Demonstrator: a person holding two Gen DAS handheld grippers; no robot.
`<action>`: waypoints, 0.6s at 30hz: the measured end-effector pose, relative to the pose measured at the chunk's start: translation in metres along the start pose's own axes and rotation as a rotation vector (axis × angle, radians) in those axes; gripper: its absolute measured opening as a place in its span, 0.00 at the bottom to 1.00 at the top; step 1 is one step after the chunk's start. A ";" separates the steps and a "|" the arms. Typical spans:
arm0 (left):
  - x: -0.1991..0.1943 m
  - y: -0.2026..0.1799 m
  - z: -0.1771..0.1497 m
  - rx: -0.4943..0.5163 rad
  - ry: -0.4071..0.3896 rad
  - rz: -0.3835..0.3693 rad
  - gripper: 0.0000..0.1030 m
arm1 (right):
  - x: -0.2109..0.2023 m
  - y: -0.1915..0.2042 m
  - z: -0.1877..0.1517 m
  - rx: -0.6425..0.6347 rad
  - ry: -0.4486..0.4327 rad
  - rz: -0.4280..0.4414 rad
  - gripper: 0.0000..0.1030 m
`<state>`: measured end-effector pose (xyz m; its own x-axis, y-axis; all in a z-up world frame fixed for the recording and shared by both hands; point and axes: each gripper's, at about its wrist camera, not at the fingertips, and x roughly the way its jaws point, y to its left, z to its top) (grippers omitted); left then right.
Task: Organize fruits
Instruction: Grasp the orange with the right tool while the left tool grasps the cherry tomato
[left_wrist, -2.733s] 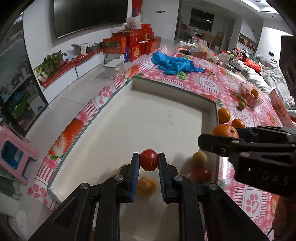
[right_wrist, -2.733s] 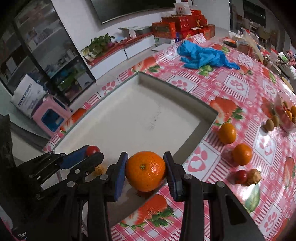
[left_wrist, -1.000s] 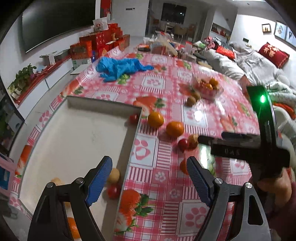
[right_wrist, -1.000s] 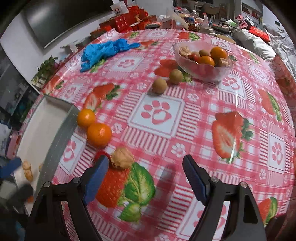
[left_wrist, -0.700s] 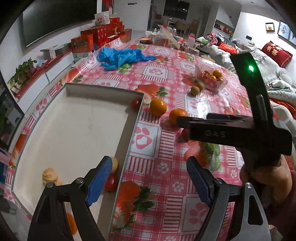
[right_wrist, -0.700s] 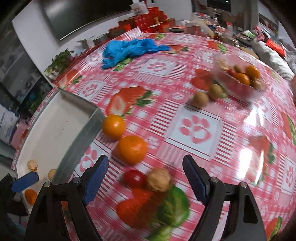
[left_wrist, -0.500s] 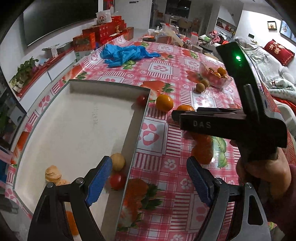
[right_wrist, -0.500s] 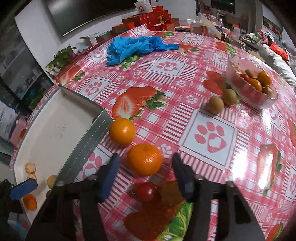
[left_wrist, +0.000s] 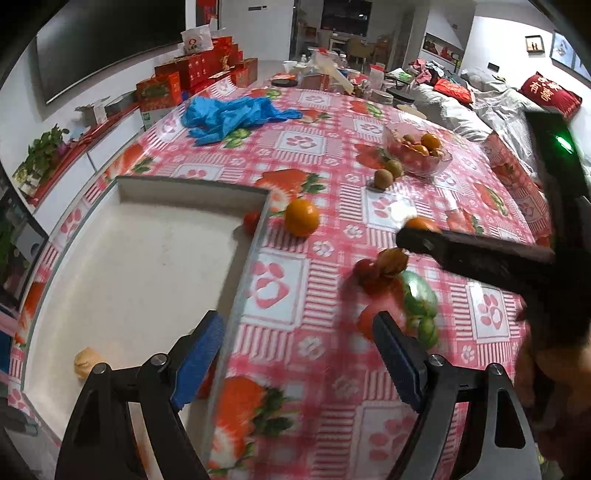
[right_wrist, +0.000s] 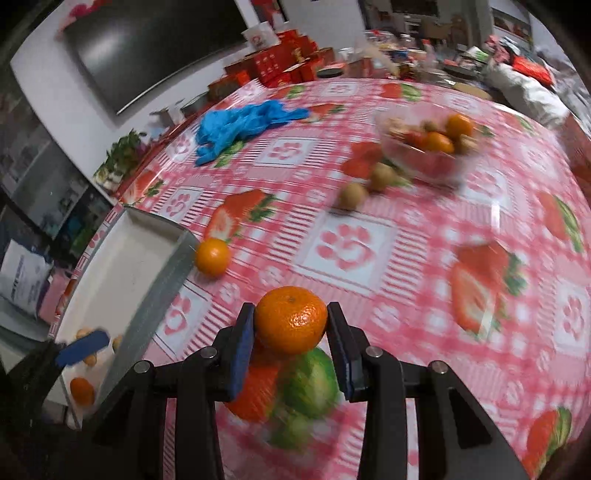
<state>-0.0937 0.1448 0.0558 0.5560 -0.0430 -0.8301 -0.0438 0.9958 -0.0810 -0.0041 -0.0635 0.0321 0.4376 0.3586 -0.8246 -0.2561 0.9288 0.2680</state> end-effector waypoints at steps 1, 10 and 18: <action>0.004 -0.006 0.002 0.008 0.000 -0.003 0.81 | -0.005 -0.009 -0.007 0.019 0.000 -0.011 0.41; 0.049 -0.050 0.010 0.123 0.021 0.030 0.81 | -0.029 -0.060 -0.056 0.140 -0.002 -0.060 0.41; 0.071 -0.055 0.018 0.108 0.037 0.021 0.50 | -0.038 -0.058 -0.072 0.117 -0.037 -0.102 0.41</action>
<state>-0.0366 0.0883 0.0118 0.5246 -0.0233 -0.8510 0.0360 0.9993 -0.0052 -0.0676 -0.1377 0.0122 0.4884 0.2634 -0.8319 -0.1077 0.9643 0.2420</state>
